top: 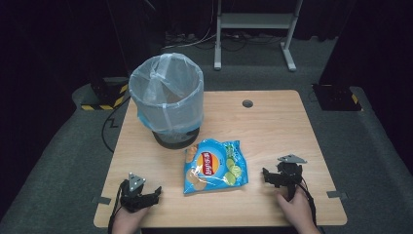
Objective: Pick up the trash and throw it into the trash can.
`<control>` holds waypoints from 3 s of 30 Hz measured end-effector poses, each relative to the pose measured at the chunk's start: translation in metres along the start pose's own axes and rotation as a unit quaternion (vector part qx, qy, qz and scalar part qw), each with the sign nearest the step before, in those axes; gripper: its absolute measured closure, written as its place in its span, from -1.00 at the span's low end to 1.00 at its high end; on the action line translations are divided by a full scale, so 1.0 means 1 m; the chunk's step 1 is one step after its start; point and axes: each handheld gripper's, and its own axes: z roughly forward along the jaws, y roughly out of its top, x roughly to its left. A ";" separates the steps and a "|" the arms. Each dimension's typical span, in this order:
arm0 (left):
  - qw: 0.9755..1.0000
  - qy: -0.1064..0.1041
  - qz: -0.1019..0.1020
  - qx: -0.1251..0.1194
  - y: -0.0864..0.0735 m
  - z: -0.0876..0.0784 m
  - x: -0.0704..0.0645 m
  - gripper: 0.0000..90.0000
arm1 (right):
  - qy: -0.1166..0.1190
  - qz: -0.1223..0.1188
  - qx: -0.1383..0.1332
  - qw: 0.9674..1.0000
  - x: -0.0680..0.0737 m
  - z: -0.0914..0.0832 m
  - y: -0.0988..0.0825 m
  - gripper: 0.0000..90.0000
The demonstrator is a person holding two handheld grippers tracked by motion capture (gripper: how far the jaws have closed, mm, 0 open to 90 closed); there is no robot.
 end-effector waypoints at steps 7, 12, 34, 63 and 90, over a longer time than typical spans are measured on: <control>0.999 -0.031 -0.032 -0.020 0.002 -0.014 0.000 -0.62 | -0.005 0.001 0.000 1.000 0.001 -0.001 -0.001 -0.77; 0.996 -0.060 -0.027 -0.056 0.011 -0.018 -0.010 -0.62 | -0.006 0.001 0.000 1.000 0.001 -0.001 -0.001 -0.77; 0.995 -0.095 -0.007 -0.040 0.095 0.049 -0.082 -0.66 | -0.007 0.001 -0.002 1.000 0.002 -0.001 -0.001 -0.75; 0.993 -0.074 0.043 -0.082 0.069 0.044 -0.097 0.92 | -0.007 0.002 -0.003 1.000 0.003 -0.002 -0.002 -0.72; 0.956 -0.059 0.042 -0.284 0.097 -0.043 -0.103 0.93 | -0.009 0.004 -0.002 1.000 0.003 -0.002 -0.002 -0.71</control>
